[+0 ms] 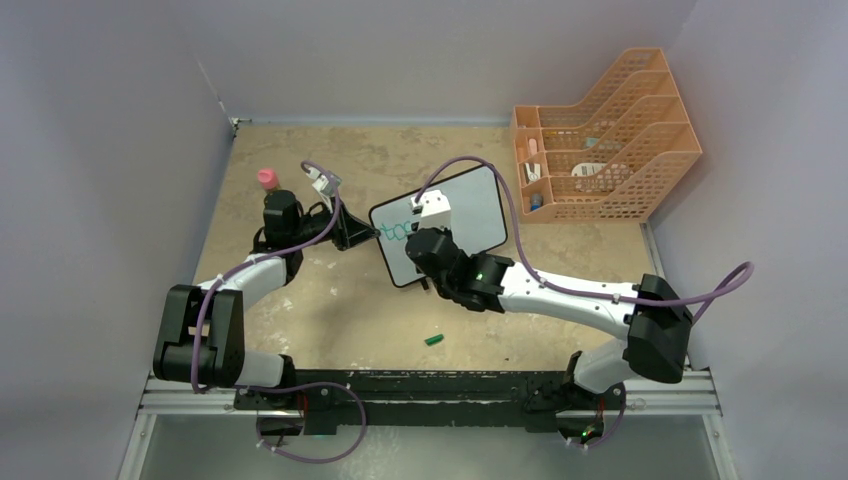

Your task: Write a sentence on the whiteboard

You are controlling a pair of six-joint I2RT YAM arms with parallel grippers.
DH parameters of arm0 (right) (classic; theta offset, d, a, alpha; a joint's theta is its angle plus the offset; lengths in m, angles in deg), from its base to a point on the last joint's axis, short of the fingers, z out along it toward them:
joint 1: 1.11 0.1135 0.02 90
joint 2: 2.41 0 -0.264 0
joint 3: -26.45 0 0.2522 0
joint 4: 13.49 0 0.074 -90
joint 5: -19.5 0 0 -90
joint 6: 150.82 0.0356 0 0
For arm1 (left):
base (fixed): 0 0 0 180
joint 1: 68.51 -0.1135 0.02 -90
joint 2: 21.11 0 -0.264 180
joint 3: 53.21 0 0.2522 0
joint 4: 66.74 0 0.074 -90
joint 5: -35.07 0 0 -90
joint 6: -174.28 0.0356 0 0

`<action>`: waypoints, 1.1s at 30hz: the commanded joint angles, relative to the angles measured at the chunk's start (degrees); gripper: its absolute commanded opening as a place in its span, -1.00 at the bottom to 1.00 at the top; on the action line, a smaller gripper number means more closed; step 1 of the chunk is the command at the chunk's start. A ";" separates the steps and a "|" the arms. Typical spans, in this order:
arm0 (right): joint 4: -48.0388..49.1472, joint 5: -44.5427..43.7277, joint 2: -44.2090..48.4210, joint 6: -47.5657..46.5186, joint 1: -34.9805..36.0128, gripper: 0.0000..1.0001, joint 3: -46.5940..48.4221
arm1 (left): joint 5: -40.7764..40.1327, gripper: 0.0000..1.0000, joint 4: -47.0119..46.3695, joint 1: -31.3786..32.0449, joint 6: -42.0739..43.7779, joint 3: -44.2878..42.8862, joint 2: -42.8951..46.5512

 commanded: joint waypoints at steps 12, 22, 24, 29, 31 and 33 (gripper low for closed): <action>4.35 -2.10 3.74 -1.85 -1.43 -1.00 0.22 | 0.89 -1.00 -0.46 0.61 2.81 -1.91 1.37; 7.04 -1.01 3.90 -4.56 -1.95 -1.00 2.35 | 0.91 -1.00 -0.37 0.61 2.81 -2.00 1.17; 7.57 -0.55 3.55 -4.93 -2.13 -1.00 2.83 | 0.95 -1.00 -0.36 0.61 2.81 -1.99 1.15; 8.67 0.00 2.80 -6.01 -2.39 -1.00 3.90 | 0.88 -1.00 -0.27 0.62 2.81 -2.04 1.19; 9.00 0.38 2.71 -6.30 -2.50 -1.00 4.21 | 0.93 -1.00 -0.26 0.61 2.81 -2.04 1.19; 9.16 0.64 2.48 -6.38 -2.52 -1.00 4.53 | 0.92 -1.00 -0.23 0.62 2.81 -2.14 1.13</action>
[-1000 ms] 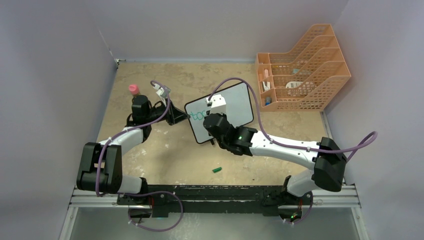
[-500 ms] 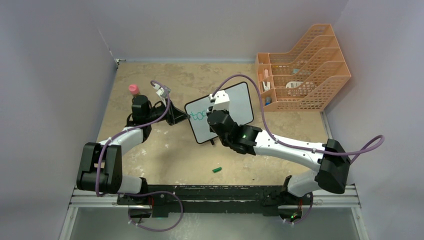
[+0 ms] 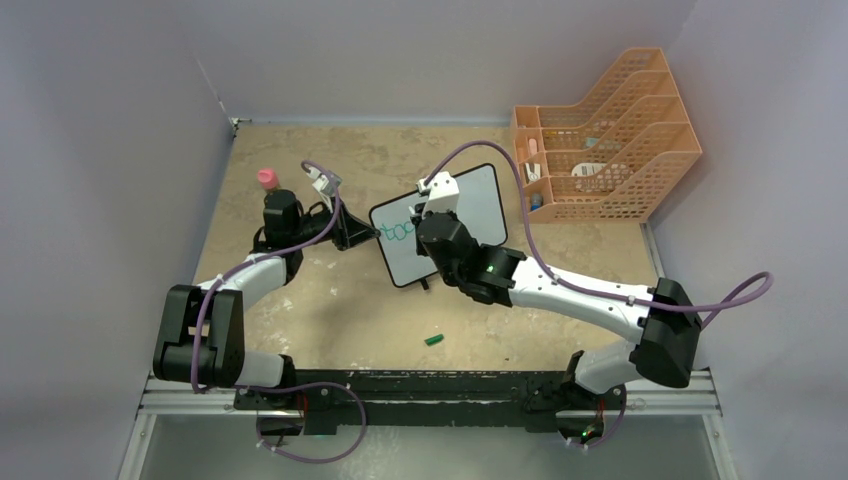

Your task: Write a sentence on the whiteboard

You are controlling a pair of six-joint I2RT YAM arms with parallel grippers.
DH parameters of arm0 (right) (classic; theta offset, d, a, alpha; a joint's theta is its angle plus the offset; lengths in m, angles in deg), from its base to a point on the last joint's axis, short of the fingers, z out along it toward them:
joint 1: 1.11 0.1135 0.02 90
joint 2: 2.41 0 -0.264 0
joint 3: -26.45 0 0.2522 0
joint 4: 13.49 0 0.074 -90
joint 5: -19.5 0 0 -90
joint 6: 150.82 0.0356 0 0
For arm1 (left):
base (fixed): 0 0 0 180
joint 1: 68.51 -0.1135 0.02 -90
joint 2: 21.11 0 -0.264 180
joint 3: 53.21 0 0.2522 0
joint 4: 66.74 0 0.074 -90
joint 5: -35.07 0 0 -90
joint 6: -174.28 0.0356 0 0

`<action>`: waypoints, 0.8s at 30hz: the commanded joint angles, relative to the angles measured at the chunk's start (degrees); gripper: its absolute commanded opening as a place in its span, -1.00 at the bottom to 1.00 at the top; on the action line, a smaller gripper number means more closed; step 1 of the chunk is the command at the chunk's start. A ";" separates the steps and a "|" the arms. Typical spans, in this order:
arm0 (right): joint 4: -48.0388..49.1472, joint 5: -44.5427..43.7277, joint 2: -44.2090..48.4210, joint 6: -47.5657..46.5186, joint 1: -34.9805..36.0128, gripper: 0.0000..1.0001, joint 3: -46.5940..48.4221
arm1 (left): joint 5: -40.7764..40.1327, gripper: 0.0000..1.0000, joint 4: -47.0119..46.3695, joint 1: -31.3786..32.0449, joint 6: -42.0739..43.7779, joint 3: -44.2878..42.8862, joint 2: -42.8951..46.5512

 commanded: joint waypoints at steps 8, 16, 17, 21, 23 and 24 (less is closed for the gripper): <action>3.46 1.32 -1.37 -1.77 -0.45 -1.00 3.98 | 0.71 -1.00 -0.63 0.66 2.86 -1.84 1.18; 3.39 1.26 -2.24 -1.79 -1.05 -1.00 4.05 | 0.73 -1.00 -0.58 0.59 2.90 -1.84 1.20; 3.26 1.32 -2.30 -1.75 -1.07 -1.00 3.97 | 0.76 -1.00 -0.56 0.60 2.90 -1.84 1.19; 2.42 1.34 -2.31 -1.28 -1.17 -1.00 3.63 | 0.72 -1.00 -0.60 0.59 2.90 -1.89 1.19; 1.93 1.56 -2.27 -0.95 -1.25 -1.00 3.48 | 0.73 -1.00 -0.62 0.60 2.91 -1.84 1.19; 1.63 1.64 -2.23 -0.79 -1.25 -1.00 3.33 | 0.71 -1.00 -0.63 0.59 2.96 -1.84 1.19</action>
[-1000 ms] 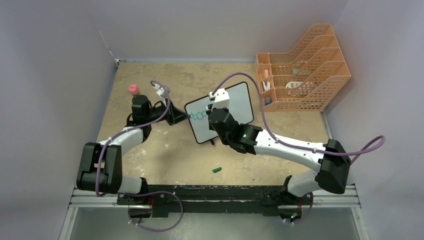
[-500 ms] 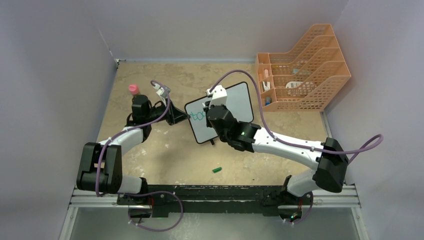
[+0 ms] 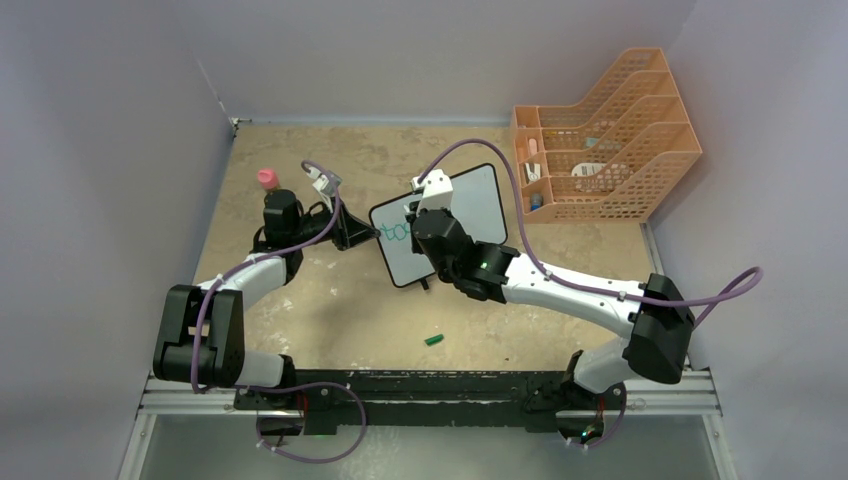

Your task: Write a sentence on the whiteboard

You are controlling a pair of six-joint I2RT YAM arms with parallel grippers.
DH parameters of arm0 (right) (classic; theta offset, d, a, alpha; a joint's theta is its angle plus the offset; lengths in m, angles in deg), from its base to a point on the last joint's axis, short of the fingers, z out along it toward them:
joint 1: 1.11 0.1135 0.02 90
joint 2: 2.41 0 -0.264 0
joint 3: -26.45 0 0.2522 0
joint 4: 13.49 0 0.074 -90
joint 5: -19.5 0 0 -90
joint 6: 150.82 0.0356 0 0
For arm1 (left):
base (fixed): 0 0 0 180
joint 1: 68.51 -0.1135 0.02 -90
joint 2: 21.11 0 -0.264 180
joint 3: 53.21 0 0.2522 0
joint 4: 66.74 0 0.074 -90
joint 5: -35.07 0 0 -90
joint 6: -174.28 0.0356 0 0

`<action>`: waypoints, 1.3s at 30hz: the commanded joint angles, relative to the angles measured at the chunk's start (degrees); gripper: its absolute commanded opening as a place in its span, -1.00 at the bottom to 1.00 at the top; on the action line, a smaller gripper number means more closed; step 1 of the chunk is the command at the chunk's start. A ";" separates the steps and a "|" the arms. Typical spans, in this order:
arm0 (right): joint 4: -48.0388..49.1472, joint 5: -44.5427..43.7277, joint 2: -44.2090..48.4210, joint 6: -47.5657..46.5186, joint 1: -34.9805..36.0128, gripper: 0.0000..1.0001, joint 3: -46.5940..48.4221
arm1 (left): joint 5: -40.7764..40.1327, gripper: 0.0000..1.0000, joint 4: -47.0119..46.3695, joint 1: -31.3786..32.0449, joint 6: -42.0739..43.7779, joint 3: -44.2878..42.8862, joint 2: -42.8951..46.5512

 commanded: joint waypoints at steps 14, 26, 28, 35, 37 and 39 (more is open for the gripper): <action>-2.17 1.18 1.32 2.90 -0.57 -1.00 0.09 | 0.73 -1.00 -0.93 0.59 2.92 -1.75 1.19; -4.68 1.24 2.17 5.06 -0.57 -1.00 -1.48 | 0.73 -1.00 -0.82 0.60 3.00 -1.78 1.28; -4.85 1.23 2.35 5.26 -0.59 -1.00 -1.80 | 0.73 -1.00 -0.78 0.60 3.01 -1.75 1.28; -5.18 1.02 2.47 5.95 -0.57 -1.00 -2.51 | 0.64 -1.00 -0.73 0.65 3.01 -1.75 1.37; -5.24 0.93 2.52 6.12 -0.52 -1.00 -2.77 | 0.64 -1.00 -0.73 0.59 3.01 -1.77 1.37; -5.25 0.97 2.48 6.21 -0.56 -1.00 -2.83 | 0.67 -1.00 -0.62 0.60 3.01 -1.75 1.37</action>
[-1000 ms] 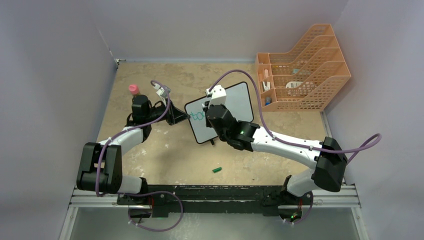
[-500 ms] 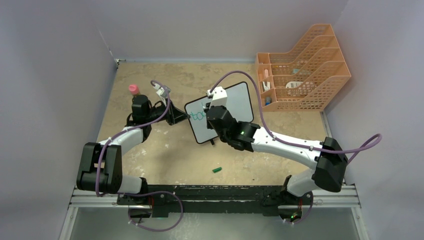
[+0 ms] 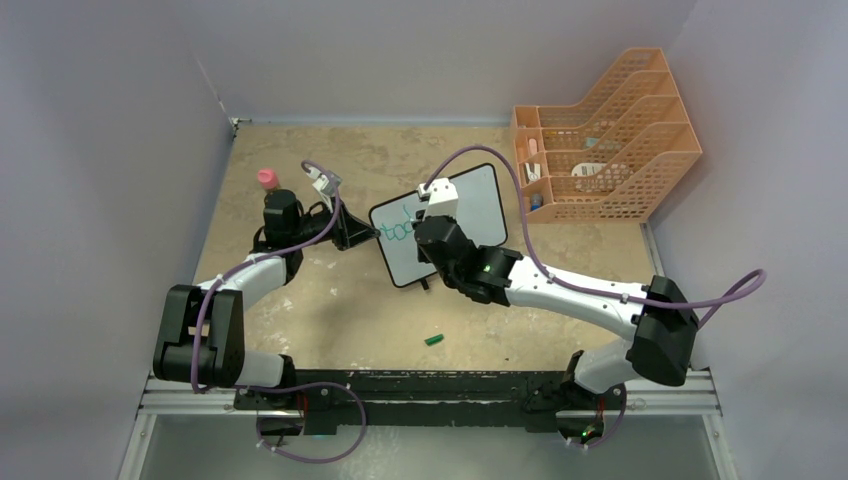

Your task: Write a sentence on the whiteboard

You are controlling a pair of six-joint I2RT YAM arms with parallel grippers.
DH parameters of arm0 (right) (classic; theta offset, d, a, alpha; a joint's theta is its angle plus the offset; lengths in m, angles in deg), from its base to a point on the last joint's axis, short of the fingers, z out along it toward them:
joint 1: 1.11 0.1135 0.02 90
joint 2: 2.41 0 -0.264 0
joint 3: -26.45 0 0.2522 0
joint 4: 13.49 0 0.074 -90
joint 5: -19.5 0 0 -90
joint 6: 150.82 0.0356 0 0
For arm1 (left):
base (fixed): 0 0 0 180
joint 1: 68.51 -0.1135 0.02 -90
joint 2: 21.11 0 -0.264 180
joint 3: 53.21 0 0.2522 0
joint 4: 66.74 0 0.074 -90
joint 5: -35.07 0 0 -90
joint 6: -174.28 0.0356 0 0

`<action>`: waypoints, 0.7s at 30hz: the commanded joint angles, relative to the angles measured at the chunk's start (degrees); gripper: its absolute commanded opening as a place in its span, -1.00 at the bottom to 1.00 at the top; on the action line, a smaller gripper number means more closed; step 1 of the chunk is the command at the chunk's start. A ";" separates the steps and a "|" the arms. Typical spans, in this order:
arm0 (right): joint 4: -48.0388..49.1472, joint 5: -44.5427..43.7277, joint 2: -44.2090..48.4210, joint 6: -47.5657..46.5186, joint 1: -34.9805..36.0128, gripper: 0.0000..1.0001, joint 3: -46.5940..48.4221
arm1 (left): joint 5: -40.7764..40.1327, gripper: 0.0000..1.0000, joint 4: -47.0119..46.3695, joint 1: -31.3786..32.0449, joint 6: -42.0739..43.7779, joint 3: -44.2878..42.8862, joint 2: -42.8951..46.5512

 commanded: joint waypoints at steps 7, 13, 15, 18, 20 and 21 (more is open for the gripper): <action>-0.81 0.00 1.48 1.41 -0.43 -1.00 -1.14 | 0.86 -1.00 -0.62 0.61 2.99 -1.75 1.37; -1.22 0.36 1.57 1.80 -0.37 -1.00 -1.56 | 0.82 -1.00 -0.66 0.60 2.99 -1.75 1.40; -1.27 0.36 1.73 1.91 -0.37 -1.00 -1.82 | 0.83 -1.00 -0.66 0.59 3.08 -1.75 1.42; -1.45 0.58 1.83 2.03 -0.37 -1.00 -2.02 | 0.80 -1.00 -0.57 0.63 3.08 -1.77 1.41; -1.57 0.71 1.83 2.11 -0.37 -1.00 -2.13 | 0.80 -1.00 -0.58 0.62 3.14 -1.75 1.37; -1.70 0.71 1.83 2.13 -0.37 -1.00 -2.18 | 0.80 -1.00 -0.58 0.59 3.16 -1.78 1.37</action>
